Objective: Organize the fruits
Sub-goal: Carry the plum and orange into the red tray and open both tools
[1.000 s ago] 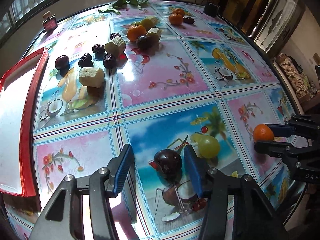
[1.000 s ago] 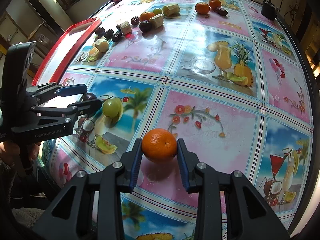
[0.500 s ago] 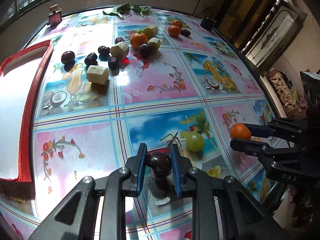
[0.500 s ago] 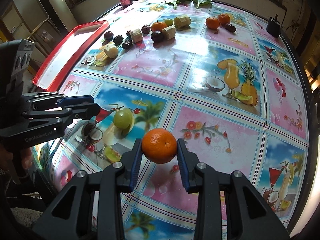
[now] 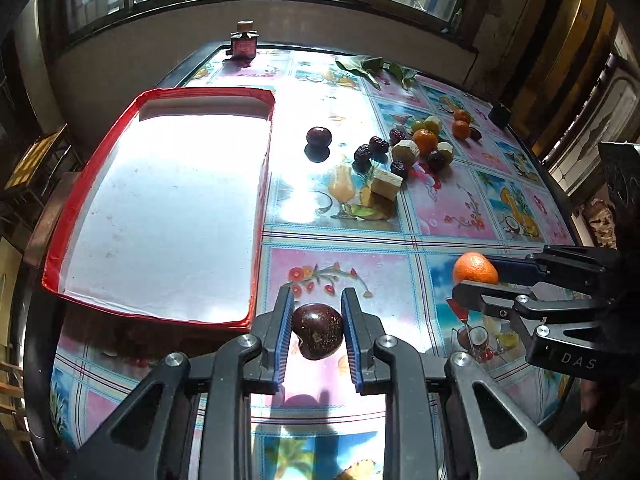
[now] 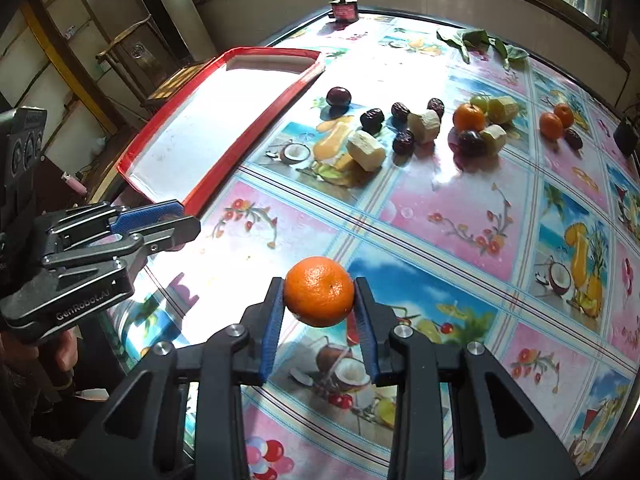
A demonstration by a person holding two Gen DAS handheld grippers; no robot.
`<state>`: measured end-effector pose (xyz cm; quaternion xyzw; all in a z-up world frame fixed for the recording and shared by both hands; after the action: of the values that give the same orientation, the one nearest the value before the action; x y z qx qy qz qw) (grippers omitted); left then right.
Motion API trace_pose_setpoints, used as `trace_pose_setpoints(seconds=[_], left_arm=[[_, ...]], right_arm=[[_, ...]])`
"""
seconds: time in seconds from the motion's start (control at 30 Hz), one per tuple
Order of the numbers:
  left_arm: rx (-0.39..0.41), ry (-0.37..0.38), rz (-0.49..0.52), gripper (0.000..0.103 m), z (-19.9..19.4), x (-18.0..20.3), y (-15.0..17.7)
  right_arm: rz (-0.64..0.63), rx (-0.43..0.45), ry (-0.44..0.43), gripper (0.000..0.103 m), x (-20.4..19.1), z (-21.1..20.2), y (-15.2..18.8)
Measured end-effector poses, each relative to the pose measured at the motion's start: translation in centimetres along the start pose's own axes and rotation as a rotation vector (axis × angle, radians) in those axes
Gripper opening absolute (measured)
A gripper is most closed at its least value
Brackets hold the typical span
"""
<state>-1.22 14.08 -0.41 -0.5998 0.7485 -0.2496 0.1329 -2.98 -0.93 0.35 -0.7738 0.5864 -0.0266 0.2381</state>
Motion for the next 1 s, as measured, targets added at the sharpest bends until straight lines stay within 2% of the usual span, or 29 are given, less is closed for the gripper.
trace_pose_setpoints(seconds=[0.2,0.4,0.5,0.67,1.0], left_arm=[[0.027,-0.068,-0.048,0.024,-0.6,-5.5,-2.2],[0.052,-0.126,-0.098,0.024,0.8,-10.7,-5.8],[0.063,-0.161,-0.104,0.023,2.2,-12.6,-7.6],[0.061,-0.168,-0.131,0.023,4.8,-14.6,-9.7],[0.019,-0.182,-0.160,0.024,9.8,-16.5,-12.8]], right_arm=[[-0.061,0.046,-0.050,0.036,-5.6,2.4,-5.5],[-0.085,0.109,-0.056,0.036,-8.8,4.8,-11.7],[-0.063,0.129,-0.042,0.036,-9.1,6.6,-14.5],[-0.035,0.138,0.008,0.036,-8.4,9.9,-17.9],[0.009,0.118,0.083,0.036,-6.4,14.4,-21.2]])
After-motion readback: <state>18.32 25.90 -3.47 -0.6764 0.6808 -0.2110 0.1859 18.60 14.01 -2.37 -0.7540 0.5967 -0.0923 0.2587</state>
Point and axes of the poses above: each gripper's, at about its wrist camera, not at the fingertips, and z roughly the way its jaws point, x to its right, y to its underside, the point moved 4 cm from there along z, roughly the way its jaws point, and after that the axes turned 6 degrees about z, right-handed, at the moved point
